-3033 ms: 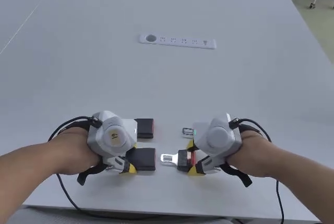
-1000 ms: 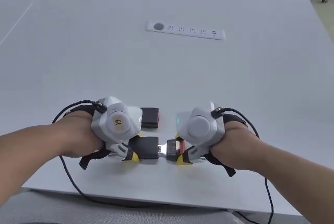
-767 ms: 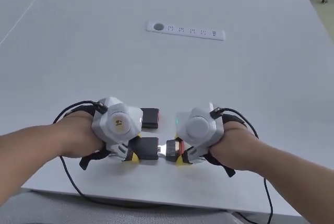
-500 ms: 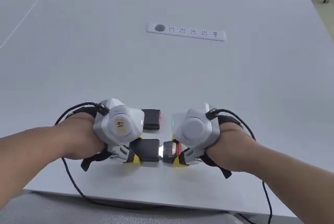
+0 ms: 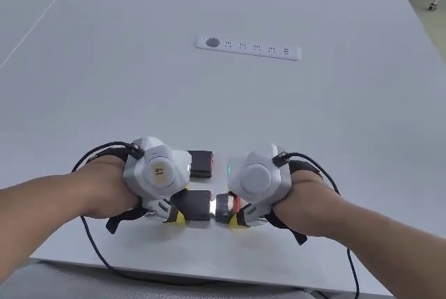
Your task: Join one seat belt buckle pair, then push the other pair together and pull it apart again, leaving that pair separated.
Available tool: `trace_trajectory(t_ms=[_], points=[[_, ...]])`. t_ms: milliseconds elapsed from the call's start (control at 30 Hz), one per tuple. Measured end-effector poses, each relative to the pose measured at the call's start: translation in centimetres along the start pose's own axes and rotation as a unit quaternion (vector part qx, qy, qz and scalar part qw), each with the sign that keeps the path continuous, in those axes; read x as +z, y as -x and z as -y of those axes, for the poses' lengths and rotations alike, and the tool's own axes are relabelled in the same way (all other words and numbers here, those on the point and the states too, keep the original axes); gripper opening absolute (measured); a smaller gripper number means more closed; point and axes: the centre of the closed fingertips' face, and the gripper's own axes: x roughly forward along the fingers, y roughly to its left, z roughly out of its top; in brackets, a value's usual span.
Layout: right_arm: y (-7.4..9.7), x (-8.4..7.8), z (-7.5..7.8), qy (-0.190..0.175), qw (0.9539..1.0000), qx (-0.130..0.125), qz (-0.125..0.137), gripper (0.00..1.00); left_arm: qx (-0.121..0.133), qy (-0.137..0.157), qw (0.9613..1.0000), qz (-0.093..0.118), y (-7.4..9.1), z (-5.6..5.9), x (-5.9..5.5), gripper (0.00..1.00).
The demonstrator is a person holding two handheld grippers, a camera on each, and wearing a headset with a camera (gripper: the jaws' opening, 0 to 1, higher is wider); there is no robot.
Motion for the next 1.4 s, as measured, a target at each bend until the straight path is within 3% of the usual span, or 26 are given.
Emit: trace_trajectory(t_ms=[333, 533, 1400], points=[[0.11, 0.04, -0.11, 0.001, 1.0000, -0.002, 0.007, 0.30, 0.003, 0.002, 1.0000, 0.005, 0.09, 0.09, 0.05, 0.32], [0.23, -0.03, -0.20, -0.004, 0.9999, -0.007, 0.009, 0.30, 0.005, 0.006, 0.9997, 0.023, 0.20, 0.09, -0.04, 0.31], [0.32, -0.02, -0.37, -0.025, 0.9993, -0.011, 0.027, 0.31, 0.007, 0.007, 0.9998, 0.017, 0.39, 0.13, -0.15, 0.31]])
